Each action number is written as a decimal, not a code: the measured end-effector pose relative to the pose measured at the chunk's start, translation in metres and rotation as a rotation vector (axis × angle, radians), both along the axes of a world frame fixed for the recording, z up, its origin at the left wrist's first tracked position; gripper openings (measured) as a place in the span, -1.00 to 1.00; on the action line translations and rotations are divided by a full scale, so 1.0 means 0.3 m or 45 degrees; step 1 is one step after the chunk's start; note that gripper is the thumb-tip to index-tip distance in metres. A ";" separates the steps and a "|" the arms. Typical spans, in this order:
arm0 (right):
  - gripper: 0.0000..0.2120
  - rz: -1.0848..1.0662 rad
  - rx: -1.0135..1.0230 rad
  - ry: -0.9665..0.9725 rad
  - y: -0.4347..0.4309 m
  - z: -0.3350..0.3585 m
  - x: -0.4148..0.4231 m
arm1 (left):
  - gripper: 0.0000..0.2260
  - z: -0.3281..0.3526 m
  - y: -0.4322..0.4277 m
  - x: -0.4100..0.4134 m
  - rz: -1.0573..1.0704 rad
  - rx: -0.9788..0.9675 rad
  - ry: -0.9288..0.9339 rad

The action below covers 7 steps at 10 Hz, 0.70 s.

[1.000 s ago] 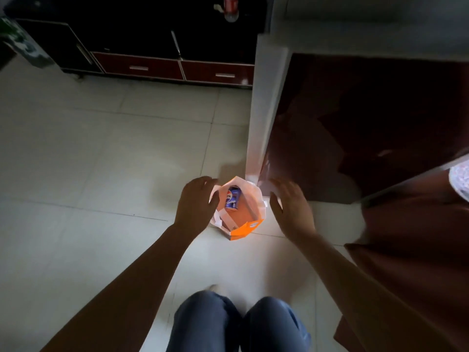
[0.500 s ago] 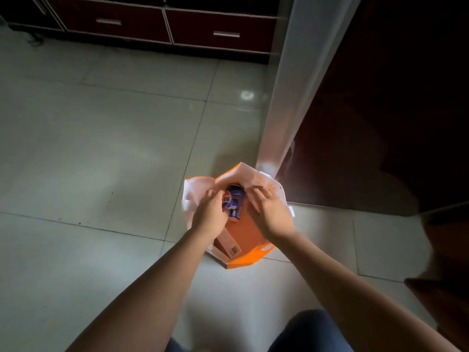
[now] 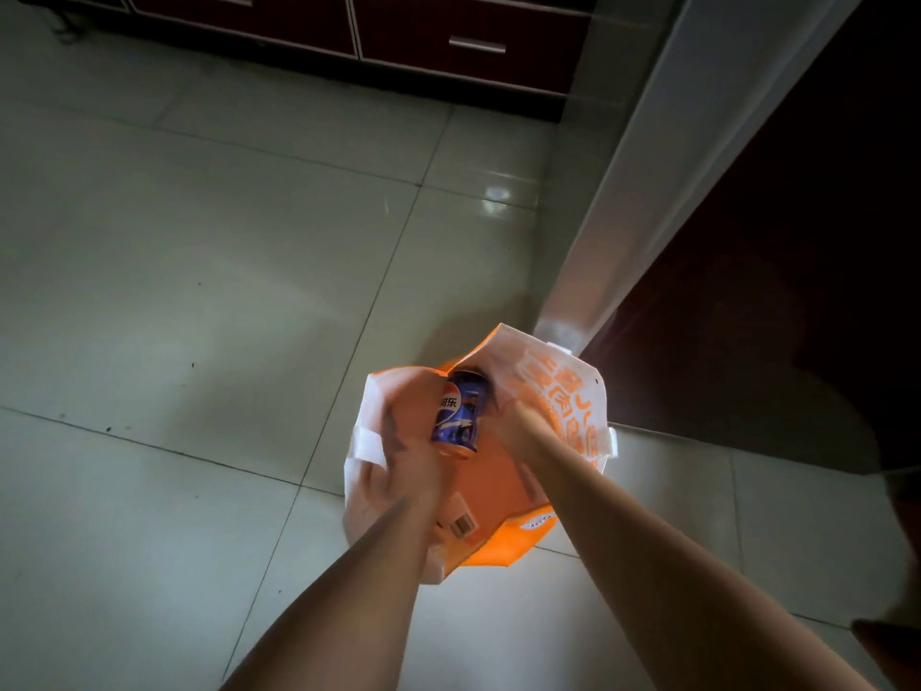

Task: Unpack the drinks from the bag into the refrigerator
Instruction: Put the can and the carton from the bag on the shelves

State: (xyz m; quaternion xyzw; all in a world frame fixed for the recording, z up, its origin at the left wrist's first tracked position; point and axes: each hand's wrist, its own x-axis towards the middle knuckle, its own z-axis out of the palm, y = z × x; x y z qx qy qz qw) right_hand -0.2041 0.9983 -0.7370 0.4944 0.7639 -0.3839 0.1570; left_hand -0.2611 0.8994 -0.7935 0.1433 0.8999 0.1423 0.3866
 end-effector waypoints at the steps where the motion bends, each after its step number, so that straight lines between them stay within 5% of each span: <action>1: -0.61 -0.058 -0.098 -0.011 0.010 -0.036 -0.045 | -0.44 -0.023 -0.008 0.019 0.084 0.071 -0.016; 3: -0.54 -0.177 -0.153 -0.037 -0.015 -0.138 -0.106 | -0.52 0.029 -0.001 0.030 0.067 -0.020 -0.072; 5: -0.51 -0.421 -0.155 0.142 -0.053 -0.225 -0.091 | -0.33 -0.047 -0.021 0.008 0.115 0.000 -0.002; 7: -0.45 -0.325 -0.143 0.089 -0.053 -0.160 -0.067 | -0.48 0.015 -0.021 -0.020 0.162 0.045 -0.045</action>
